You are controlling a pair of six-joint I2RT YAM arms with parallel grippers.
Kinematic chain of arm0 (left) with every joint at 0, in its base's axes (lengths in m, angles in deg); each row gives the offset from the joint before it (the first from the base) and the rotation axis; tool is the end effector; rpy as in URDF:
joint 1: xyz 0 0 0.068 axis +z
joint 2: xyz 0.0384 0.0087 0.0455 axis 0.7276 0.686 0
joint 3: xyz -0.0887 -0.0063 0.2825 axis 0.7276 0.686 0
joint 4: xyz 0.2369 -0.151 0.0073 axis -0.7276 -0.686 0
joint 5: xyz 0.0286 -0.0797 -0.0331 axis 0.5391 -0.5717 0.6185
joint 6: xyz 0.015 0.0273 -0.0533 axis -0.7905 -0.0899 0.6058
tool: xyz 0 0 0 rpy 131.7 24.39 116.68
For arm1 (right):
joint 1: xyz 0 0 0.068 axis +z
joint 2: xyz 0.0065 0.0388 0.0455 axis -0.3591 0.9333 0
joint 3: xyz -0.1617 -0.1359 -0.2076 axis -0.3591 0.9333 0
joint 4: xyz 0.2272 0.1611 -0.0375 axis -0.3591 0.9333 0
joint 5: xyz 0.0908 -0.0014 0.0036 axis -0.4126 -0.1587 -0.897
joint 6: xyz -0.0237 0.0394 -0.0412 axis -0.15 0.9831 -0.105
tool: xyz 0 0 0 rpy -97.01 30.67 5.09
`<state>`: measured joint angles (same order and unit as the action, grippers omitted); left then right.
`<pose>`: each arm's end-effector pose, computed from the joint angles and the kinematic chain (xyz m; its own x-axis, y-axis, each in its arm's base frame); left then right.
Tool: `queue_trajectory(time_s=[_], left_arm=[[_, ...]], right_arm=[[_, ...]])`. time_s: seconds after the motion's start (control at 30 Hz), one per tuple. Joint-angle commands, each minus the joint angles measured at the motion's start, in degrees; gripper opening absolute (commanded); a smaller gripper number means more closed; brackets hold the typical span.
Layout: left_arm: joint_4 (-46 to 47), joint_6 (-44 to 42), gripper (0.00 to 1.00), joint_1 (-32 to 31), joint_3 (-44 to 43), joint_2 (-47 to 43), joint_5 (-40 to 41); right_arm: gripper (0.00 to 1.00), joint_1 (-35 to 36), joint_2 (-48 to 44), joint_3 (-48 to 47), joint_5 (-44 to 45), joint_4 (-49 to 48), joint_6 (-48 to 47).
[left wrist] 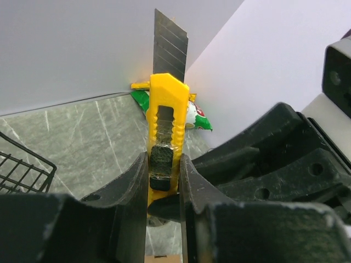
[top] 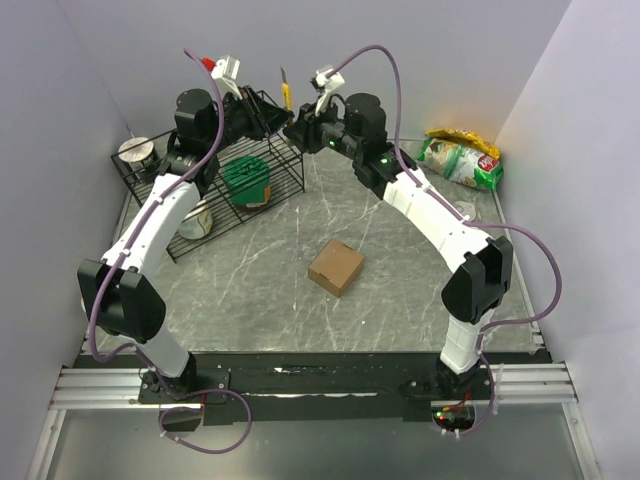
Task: Unpack the express box
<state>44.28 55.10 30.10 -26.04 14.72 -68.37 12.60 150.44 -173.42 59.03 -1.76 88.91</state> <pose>0.3938 -0.1408 0.4693 -0.3593 -0.4219 -0.8324 0.6169 0.5619 -0.5510 0.3860 0.2735 0.4603 -0.0783 0.0317 -0.9964 -0.7720 0.6304 0.0807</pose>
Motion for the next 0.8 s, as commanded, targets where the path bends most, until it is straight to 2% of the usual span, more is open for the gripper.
queue_trajectory(time_s=[0.0, 0.03, 0.07, 0.13, 0.17, 0.27, 0.3, 0.37, 0.43, 0.47, 0.5, 0.53, 0.57, 0.6, 0.67, 0.77], left_arm=[[1.96, 0.35, 0.01, -0.12, -0.18, -2.92, -0.27], [1.96, 0.18, 0.01, -0.12, -0.09, -2.92, -0.10], [1.44, -0.17, 0.11, -0.12, -0.09, -2.92, -0.01], [0.39, -2.01, 0.46, 0.40, -0.35, -3.53, 0.26], [-0.58, -3.15, 0.74, 0.84, -0.18, -3.89, -0.53], [-5.75, -8.51, 0.92, 4.09, 0.79, -5.73, -5.36], [-9.86, -13.75, 0.98, 5.66, 2.09, -6.52, -6.68], [-13.75, -20.79, 0.99, 6.82, 3.86, -9.77, -11.33], [-21.91, -37.20, 0.99, 7.18, 5.97, -13.44, -14.67], [-24.81, -47.88, 0.99, 6.83, 6.50, -14.69, -14.34], [-28.15, -52.51, 0.99, 5.87, 7.72, -15.83, -12.77], [-29.23, -56.91, 0.99, 5.16, 8.43, -18.02, -10.40], [-29.85, -64.87, 0.97, 4.63, 9.48, -19.08, -9.60], [-30.37, -68.26, 0.96, 3.58, 9.84, -19.88, -9.33], [-30.82, -74.59, 0.96, 2.61, 9.49, -21.29, -9.07], [-34.49, -78.03, 0.99, -1.87, 5.48, -18.58, -6.26]], right_arm=[[0.07, 0.80, 0.34, -3.17, 2.73, -1.84, -2.60], [0.00, 0.80, 0.43, -3.08, 2.91, -1.58, -3.65], [0.00, 0.80, 0.00, -2.82, 3.00, -0.96, -3.75], [0.00, -0.50, -1.32, -0.46, 2.74, -0.70, -7.77], [0.00, -1.12, -2.89, 0.51, 1.78, 0.26, -8.66], [0.00, -6.46, -5.89, 3.51, -6.29, 3.33, -11.73], [0.00, -7.80, -6.16, 3.16, -11.71, 8.48, -13.40], [0.00, -11.74, -6.60, 1.58, -16.05, 14.66, -19.63], [0.00, -13.69, -7.47, 0.96, -21.32, 23.80, -28.82], [0.00, -14.22, -8.44, 0.79, -22.57, 26.96, -32.71], [0.00, -14.57, -9.05, 0.35, -23.19, 34.04, -40.49], [0.00, -14.66, -10.02, 0.70, -23.54, 36.72, -43.96], [0.00, -14.66, -10.55, 0.87, -23.81, 40.05, -47.13], [0.00, -14.49, -10.82, 0.53, -24.07, 42.78, -51.69], [0.00, -14.40, -10.73, -0.18, -24.34, 49.56, -53.66], [0.00, -13.70, -10.03, -2.29, -25.48, 55.55, -54.81]])
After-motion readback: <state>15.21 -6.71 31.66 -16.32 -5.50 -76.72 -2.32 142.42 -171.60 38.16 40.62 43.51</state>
